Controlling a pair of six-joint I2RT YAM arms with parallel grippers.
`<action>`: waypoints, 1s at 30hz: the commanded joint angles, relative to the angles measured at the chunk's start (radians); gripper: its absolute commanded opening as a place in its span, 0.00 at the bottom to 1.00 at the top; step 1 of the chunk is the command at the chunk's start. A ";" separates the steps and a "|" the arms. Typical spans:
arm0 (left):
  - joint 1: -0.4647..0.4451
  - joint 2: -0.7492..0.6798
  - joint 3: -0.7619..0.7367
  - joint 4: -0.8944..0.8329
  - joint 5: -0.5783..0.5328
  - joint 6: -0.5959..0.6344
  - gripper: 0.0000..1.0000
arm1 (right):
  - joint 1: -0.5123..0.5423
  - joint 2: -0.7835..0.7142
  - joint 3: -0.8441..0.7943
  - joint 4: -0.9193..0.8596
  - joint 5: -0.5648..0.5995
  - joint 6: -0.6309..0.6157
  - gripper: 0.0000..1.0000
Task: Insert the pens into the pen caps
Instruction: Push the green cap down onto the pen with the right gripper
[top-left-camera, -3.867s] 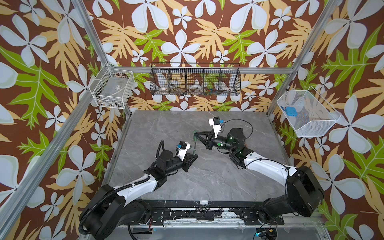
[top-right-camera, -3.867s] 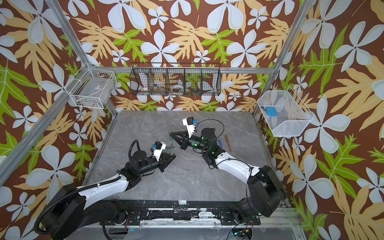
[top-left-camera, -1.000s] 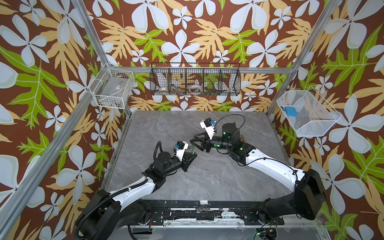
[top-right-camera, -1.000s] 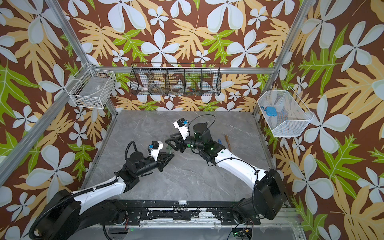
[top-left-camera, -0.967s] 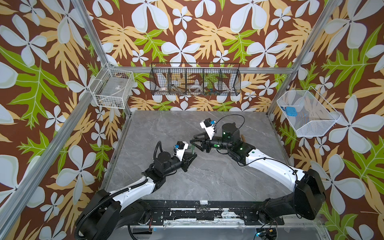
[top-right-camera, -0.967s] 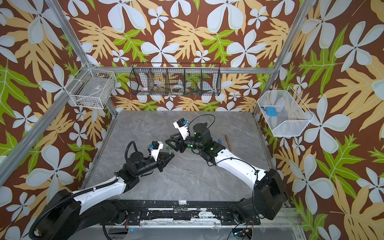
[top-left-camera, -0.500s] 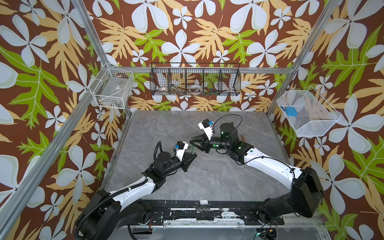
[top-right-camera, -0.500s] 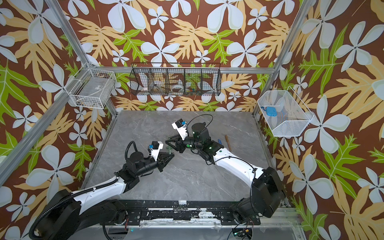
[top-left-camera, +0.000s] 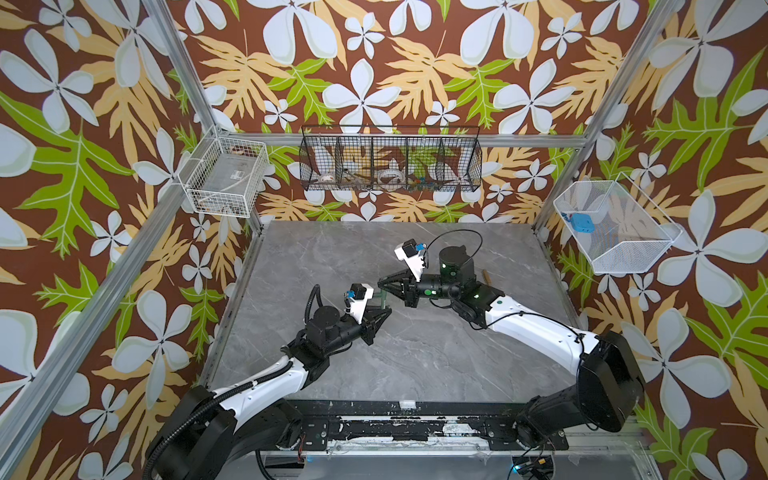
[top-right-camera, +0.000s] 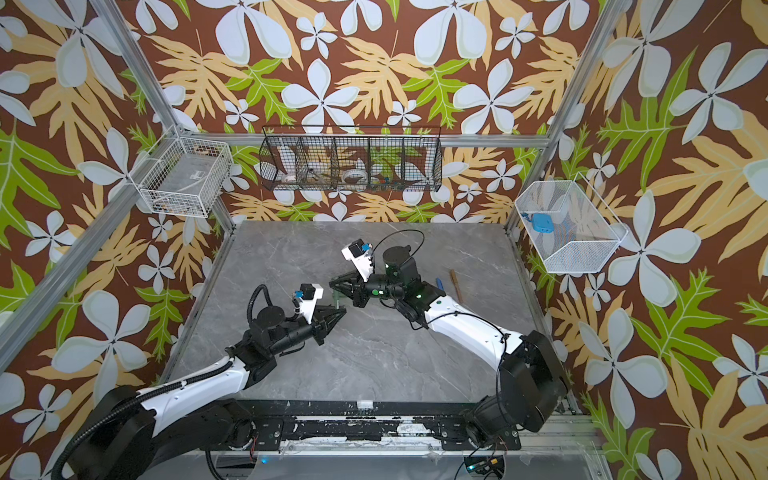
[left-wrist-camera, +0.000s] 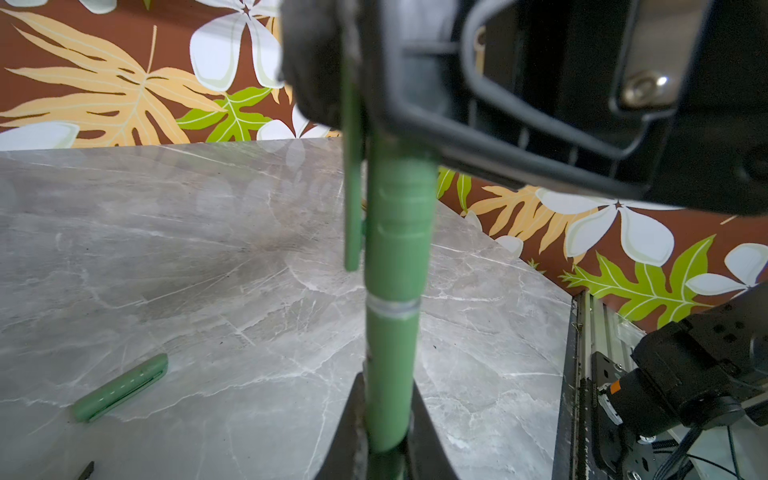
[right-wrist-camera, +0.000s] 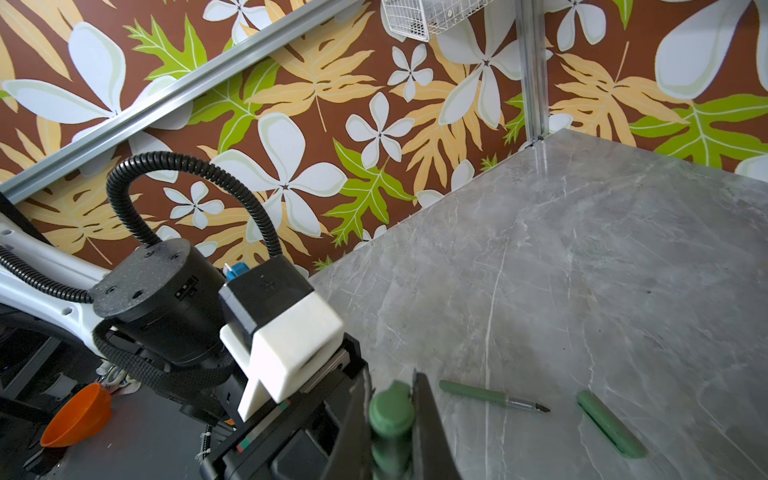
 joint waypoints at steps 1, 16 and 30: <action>0.000 -0.025 0.000 0.077 -0.107 -0.008 0.00 | 0.002 0.007 -0.003 -0.040 -0.083 -0.006 0.05; 0.000 -0.010 0.110 0.161 -0.203 0.017 0.00 | 0.002 -0.077 -0.043 -0.241 -0.032 -0.159 0.00; 0.029 0.047 0.226 0.406 -0.237 0.017 0.00 | 0.002 -0.107 -0.142 -0.230 -0.065 -0.146 0.00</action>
